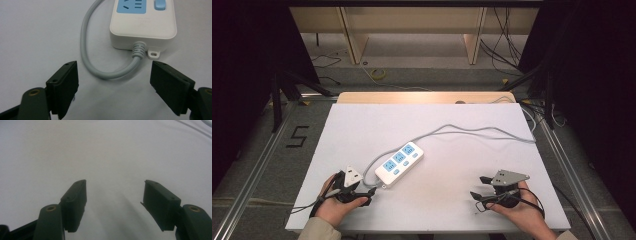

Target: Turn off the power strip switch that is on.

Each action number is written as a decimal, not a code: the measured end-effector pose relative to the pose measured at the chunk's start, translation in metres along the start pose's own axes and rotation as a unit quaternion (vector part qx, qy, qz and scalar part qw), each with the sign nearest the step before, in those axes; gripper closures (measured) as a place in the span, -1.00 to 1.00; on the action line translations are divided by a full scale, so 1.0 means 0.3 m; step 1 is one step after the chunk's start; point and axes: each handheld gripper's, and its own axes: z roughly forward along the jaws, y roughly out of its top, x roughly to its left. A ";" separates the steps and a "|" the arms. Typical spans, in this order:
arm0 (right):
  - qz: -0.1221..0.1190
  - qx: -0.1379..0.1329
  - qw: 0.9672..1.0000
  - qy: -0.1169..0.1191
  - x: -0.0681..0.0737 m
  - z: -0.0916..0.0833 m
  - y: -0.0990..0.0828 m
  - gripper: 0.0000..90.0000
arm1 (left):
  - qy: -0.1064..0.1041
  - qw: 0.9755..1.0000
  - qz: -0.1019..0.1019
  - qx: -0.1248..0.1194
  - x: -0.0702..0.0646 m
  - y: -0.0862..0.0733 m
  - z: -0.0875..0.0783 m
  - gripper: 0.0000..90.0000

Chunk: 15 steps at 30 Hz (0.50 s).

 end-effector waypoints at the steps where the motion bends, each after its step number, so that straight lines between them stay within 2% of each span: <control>1: 0.000 0.000 1.000 0.001 0.002 0.002 -0.001 -0.19 | 0.001 1.000 0.000 0.001 0.000 0.001 -0.001 -0.48; 9: -0.004 -0.001 1.000 0.004 0.008 0.001 0.002 -0.18 | 0.001 1.000 -0.002 0.002 0.000 0.010 -0.013 -0.38; 10: -0.005 0.000 1.000 0.005 0.008 0.002 0.002 -0.18 | 0.002 1.000 -0.004 0.004 0.001 0.013 -0.017 -0.31; 11: -0.005 -0.001 1.000 0.005 0.009 0.003 0.004 -0.18 | 0.006 1.000 -0.005 0.002 0.002 0.017 -0.020 -0.14; 13: -0.005 -0.002 1.000 0.005 0.009 0.003 0.004 -0.18 | 0.010 1.000 -0.011 -0.001 0.005 0.025 -0.027 0.08; 14: -0.005 -0.002 1.000 0.005 0.009 0.003 0.004 -0.18 | 0.013 1.000 -0.014 -0.002 0.007 0.029 -0.031 0.08; 15: -0.005 -0.001 1.000 0.005 0.009 0.003 0.003 -0.18 | 0.016 1.000 -0.016 -0.005 0.010 0.034 -0.035 0.36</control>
